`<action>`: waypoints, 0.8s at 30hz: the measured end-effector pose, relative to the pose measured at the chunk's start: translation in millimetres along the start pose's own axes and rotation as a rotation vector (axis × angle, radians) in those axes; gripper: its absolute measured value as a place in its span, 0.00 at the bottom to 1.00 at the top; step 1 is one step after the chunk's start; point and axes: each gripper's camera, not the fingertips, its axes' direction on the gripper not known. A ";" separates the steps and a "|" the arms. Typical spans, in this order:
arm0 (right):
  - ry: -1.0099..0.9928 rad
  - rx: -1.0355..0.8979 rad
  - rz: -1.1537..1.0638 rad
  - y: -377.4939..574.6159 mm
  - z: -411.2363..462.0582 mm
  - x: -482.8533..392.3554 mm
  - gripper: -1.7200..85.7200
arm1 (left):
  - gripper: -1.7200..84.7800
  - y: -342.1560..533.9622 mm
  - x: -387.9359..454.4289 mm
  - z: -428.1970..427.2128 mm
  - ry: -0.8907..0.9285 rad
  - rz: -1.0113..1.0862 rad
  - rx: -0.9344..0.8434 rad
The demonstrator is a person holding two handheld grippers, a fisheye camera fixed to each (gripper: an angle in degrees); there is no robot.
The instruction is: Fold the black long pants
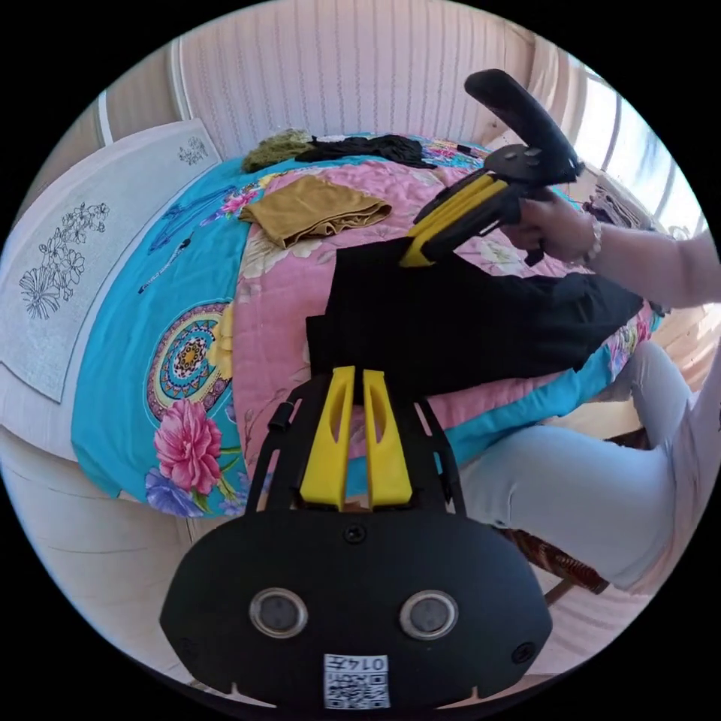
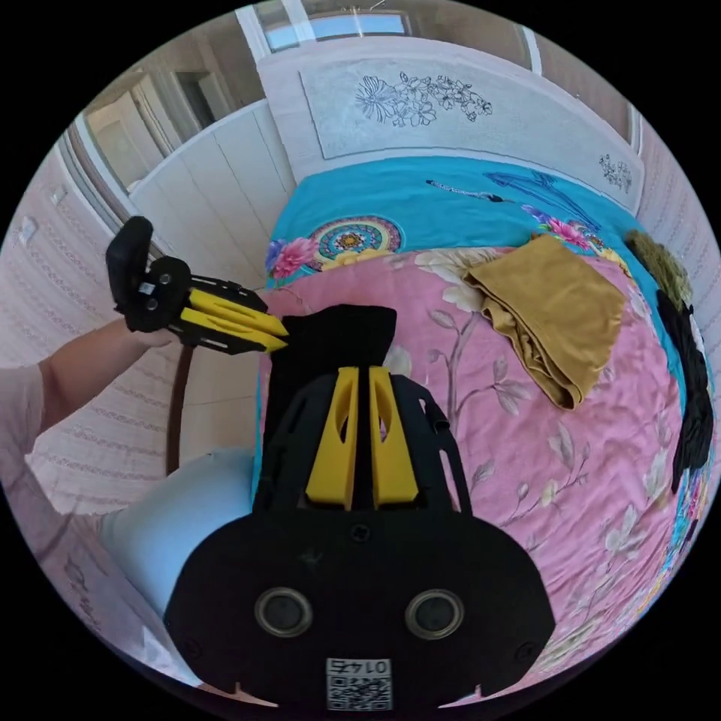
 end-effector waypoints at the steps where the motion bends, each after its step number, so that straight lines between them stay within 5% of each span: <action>1: -0.107 0.036 -0.037 -0.3 -11.7 3.9 0.04 | 0.06 4.0 1.6 -4.3 -0.017 0.034 0.014; 5: -0.439 0.062 -0.208 -1.6 -38.1 10.3 0.03 | 0.12 23.0 -5.2 -31.8 -0.110 0.162 0.056; 10: -0.672 -0.012 -0.277 -14.1 -34.7 8.9 0.03 | 0.22 23.6 -25.9 -52.8 0.001 0.225 0.221; 14: -0.778 -0.085 -0.333 -30.8 -18.4 -8.5 0.03 | 0.19 19.3 -25.7 -40.6 0.145 0.311 0.210; 16: -0.814 -0.101 -0.343 -40.2 -12.5 -15.1 0.03 | 0.08 19.9 -20.8 -34.9 0.181 0.379 0.166; 24: -0.574 -0.134 -0.128 -76.1 12.8 0.3 0.03 | 0.03 21.0 -78.6 10.3 0.363 0.128 -0.035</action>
